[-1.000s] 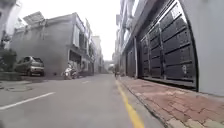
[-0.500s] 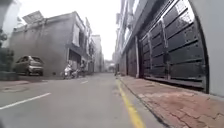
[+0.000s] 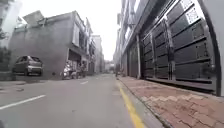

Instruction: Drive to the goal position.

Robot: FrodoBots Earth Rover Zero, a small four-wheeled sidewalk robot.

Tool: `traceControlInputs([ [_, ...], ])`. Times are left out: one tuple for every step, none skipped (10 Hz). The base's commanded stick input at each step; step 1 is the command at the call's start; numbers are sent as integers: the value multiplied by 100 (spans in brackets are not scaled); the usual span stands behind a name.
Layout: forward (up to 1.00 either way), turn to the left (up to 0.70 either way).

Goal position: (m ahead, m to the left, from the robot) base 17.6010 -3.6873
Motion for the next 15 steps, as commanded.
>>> traceControlInputs([
  [49,3],
  [49,23],
  [49,44],
  [49,32],
  [49,10],
  [49,0],
  [49,0],
  [49,0],
  [49,0],
  [49,0],
  [49,0],
  [49,0],
  [49,0],
  [49,0],
  [49,0],
])
